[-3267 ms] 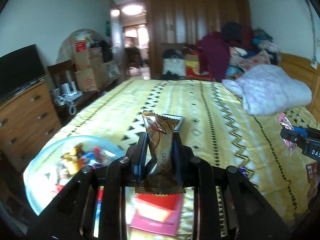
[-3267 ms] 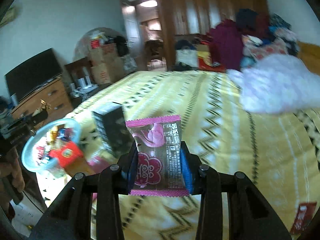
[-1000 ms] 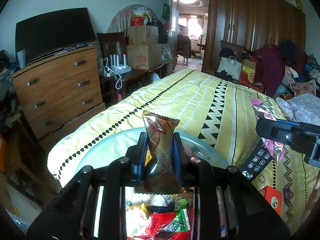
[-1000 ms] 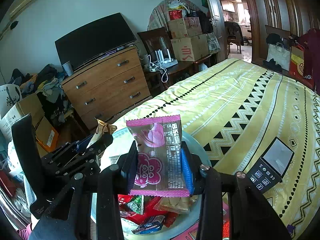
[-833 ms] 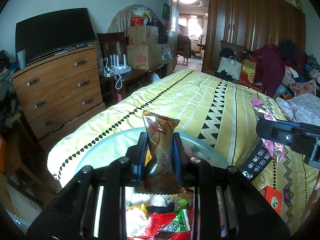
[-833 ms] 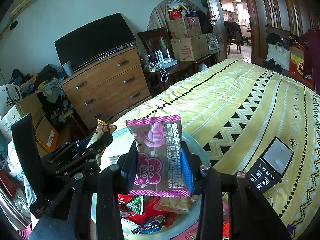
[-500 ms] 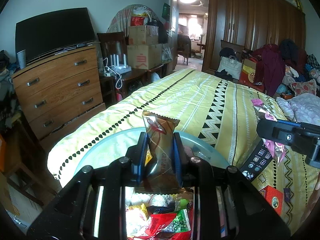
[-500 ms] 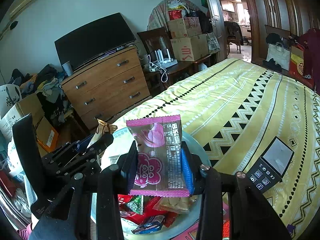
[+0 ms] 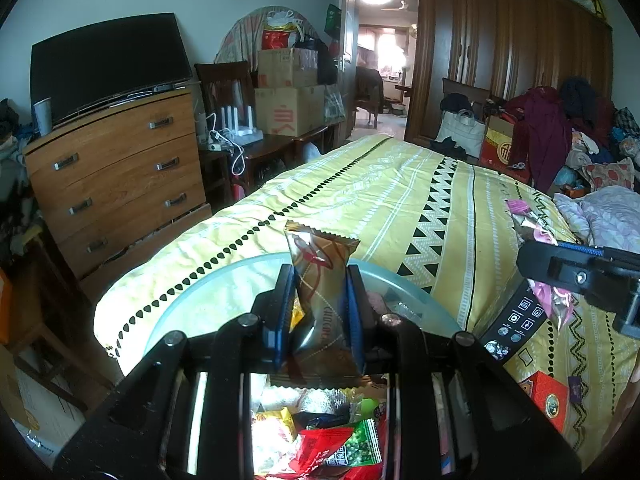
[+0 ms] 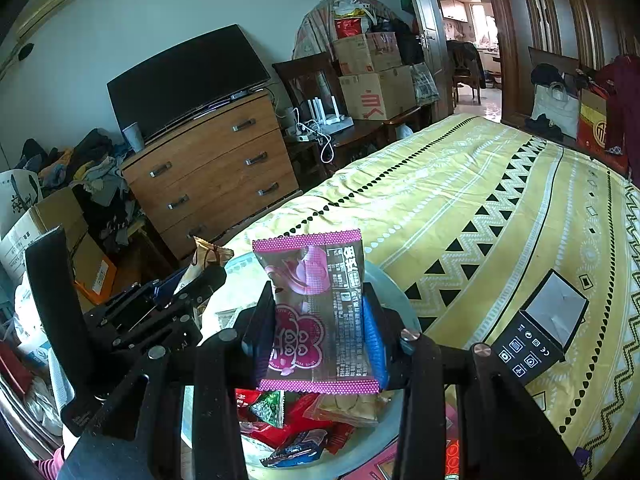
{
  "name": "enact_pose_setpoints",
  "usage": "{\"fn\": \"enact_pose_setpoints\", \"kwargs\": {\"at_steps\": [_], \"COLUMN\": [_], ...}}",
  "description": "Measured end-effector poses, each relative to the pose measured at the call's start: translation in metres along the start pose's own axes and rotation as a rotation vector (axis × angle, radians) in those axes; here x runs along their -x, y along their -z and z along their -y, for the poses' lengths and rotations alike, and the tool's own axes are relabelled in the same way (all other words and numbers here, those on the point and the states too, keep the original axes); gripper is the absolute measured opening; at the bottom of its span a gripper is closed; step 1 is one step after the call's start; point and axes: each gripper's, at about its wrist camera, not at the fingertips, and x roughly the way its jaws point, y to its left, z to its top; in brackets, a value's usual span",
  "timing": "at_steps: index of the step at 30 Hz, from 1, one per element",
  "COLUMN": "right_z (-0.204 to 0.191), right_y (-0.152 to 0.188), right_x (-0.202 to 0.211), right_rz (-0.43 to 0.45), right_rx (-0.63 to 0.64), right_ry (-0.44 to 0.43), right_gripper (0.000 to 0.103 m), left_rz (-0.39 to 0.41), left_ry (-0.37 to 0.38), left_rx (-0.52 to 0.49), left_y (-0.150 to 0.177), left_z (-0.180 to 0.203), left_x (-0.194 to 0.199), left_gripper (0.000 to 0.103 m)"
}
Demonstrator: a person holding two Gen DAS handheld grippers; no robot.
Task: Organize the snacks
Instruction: 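Hold both snacks above the glass bowl, then open both tools to drop the snacks into the bowl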
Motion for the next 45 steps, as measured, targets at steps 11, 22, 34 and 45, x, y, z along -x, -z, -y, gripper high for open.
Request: {"fn": "enact_pose_setpoints", "kwargs": {"at_steps": [11,22,34,45], "right_z": [0.001,0.001,0.0,0.005], "right_y": [0.001,0.001,0.002,0.006], "right_x": [-0.001,-0.002,-0.006,-0.017], "right_rz": [-0.005,-0.006,-0.012,-0.023], "right_rx": [-0.005,-0.006,-0.008,-0.031], "right_ry": [0.0,0.0,0.001,-0.009], "right_gripper": [0.042,0.043,0.043,0.049], "left_rz": [-0.011,-0.014,-0.024,-0.075], "left_ry": [-0.002,-0.001,-0.003,-0.014], "left_rx": [-0.002,-0.003,-0.001,-0.007], "left_y": [0.009,0.008,0.013,0.015], "left_z": [-0.007,-0.009,-0.014,-0.013], "left_x": [-0.007,-0.009,-0.011,-0.02], "left_gripper": [0.025,0.025,0.025,0.027]}}
